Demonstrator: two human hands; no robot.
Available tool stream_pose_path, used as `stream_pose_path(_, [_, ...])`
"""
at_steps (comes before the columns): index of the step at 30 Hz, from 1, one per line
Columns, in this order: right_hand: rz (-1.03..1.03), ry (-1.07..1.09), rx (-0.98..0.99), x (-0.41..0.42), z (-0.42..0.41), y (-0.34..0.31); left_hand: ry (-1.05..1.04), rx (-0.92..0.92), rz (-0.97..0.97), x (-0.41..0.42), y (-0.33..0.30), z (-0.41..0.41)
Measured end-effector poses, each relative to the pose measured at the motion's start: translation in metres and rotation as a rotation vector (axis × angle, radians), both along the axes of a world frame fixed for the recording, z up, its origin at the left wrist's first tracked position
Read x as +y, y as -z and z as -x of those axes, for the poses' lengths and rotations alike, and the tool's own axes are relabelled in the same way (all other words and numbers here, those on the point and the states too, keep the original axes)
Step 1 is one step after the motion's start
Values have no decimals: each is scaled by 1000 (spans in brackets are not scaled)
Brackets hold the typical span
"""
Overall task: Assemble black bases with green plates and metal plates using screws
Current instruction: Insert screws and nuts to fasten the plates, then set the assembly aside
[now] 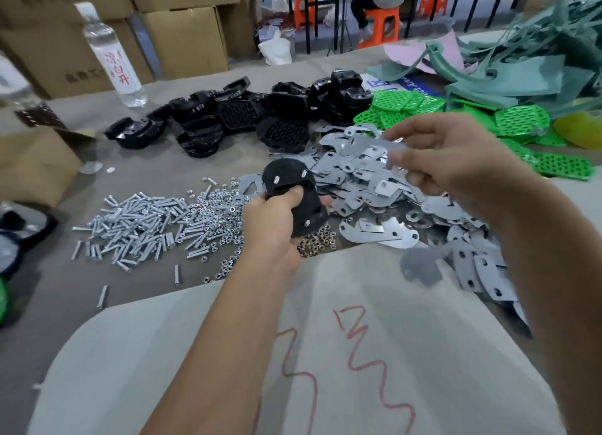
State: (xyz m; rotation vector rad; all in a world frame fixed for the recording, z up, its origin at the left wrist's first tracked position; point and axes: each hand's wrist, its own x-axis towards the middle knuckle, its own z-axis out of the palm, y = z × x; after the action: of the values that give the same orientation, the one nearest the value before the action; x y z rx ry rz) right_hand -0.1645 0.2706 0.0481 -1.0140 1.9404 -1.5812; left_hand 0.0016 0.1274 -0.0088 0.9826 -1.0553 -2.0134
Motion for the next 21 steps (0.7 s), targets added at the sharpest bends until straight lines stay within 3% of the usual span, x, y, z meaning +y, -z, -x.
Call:
stream_pose_path(3, [156,-73,-262,-46,-42,11,-77,-29,56,-17,2,-25])
stream_pose_path(7, [164,-242,-440,-90,-96,35,-215,-99,146,-36,7,-52])
stream_pose_path(16, [190,-229,-311,-101,-115,66,-286,-87,177,-45,10,-55])
stream_pose_path(21, [257,0,-257,-95,-103,65,-237,31,120,-46,1,-62])
